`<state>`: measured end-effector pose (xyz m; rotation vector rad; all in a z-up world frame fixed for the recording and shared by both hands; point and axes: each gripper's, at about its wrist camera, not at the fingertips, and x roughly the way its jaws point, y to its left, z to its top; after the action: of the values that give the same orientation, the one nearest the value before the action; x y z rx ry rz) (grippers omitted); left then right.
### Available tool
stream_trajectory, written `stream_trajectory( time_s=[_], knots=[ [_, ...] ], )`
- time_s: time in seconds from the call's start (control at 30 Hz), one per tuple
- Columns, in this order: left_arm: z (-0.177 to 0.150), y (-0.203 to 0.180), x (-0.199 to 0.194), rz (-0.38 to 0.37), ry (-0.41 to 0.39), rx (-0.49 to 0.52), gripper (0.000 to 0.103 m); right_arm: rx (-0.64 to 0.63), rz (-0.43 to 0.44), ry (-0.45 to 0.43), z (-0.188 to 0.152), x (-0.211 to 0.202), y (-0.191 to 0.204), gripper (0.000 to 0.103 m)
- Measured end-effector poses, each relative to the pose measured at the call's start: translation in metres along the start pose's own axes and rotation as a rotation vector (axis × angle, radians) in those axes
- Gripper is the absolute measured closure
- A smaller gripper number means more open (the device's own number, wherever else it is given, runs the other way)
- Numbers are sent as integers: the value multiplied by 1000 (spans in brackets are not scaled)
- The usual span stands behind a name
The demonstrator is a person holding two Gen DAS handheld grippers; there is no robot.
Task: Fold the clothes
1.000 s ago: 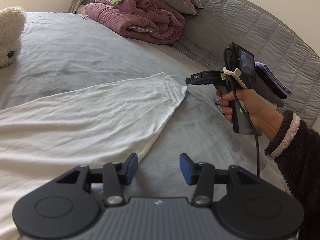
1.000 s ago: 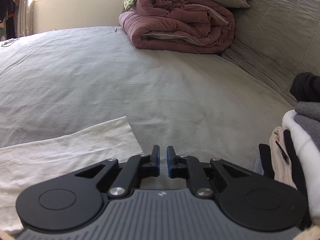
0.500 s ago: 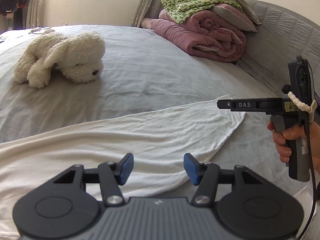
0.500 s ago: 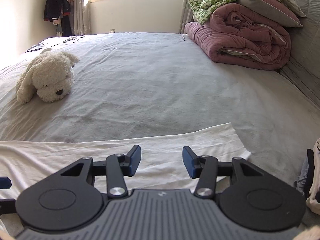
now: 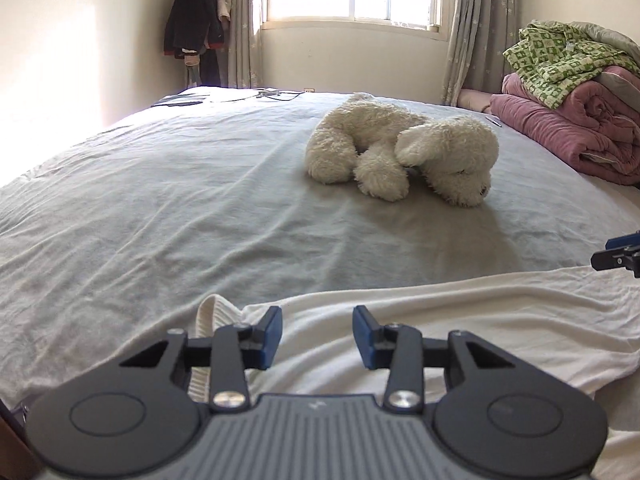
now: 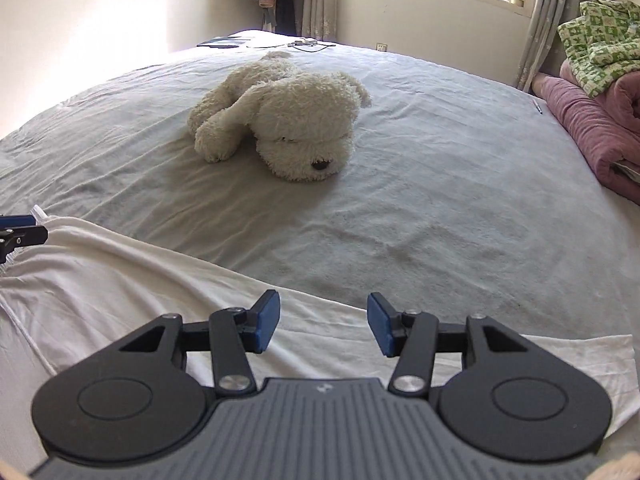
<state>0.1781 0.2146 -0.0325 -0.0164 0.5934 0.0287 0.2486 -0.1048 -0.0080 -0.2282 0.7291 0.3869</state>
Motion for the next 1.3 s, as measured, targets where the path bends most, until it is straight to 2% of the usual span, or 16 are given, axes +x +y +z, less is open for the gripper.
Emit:
stream_trajectory(
  time_s=[0.1, 0.17, 0.23, 0.27, 0.3, 0.4, 0.47, 0.77, 0.9, 0.97, 1.03, 1.1, 1.17, 1.2, 1.27, 1.3],
  knots=[
    [-13, 13, 10, 14, -18, -41, 63, -68, -7, 35, 1, 23, 9, 50],
    [-20, 23, 14, -11, -23, -100, 63, -103, -18, 69, -1, 38, 11, 50],
    [-21, 29, 12, -43, -30, -134, 58, -125, -20, 77, -3, 47, 12, 53],
    [-21, 30, 12, -54, -33, -143, 57, -130, -12, 77, -4, 49, 12, 60],
    [-22, 31, 12, -61, -35, -150, 57, -132, 11, 81, -3, 50, 13, 75],
    [-21, 31, 14, -69, -35, -156, 55, -193, 44, 90, -2, 50, 23, 97],
    [-21, 29, 14, -66, -36, -148, 55, -238, 25, 85, -1, 50, 29, 100],
    [-16, 29, 17, -60, -54, -138, 52, -205, -73, -48, 21, 48, 20, 101],
    [-17, 31, 21, -56, -44, -143, 51, -223, -113, -24, 16, 67, 25, 103],
    [-17, 28, 22, -56, -36, -130, 48, -233, -133, 7, 8, 80, 27, 103],
    [-17, 25, 22, -55, -35, -112, 43, -217, -136, 1, 5, 80, 26, 103],
    [-16, 22, 18, -50, -40, -91, 41, -189, -126, -6, 5, 76, 23, 93],
    [-14, 16, 12, -41, -47, -63, 41, -165, -130, 1, 9, 66, 8, 88],
    [-12, 12, 9, -39, -50, -44, 41, -155, -138, 3, 10, 61, 1, 77],
    [-7, 2, 4, -55, -45, -14, 41, -146, -178, 13, 11, 50, -20, 68],
    [-5, -4, 2, -71, -38, 0, 41, -140, -207, 27, 10, 46, -33, 68]
  ],
)
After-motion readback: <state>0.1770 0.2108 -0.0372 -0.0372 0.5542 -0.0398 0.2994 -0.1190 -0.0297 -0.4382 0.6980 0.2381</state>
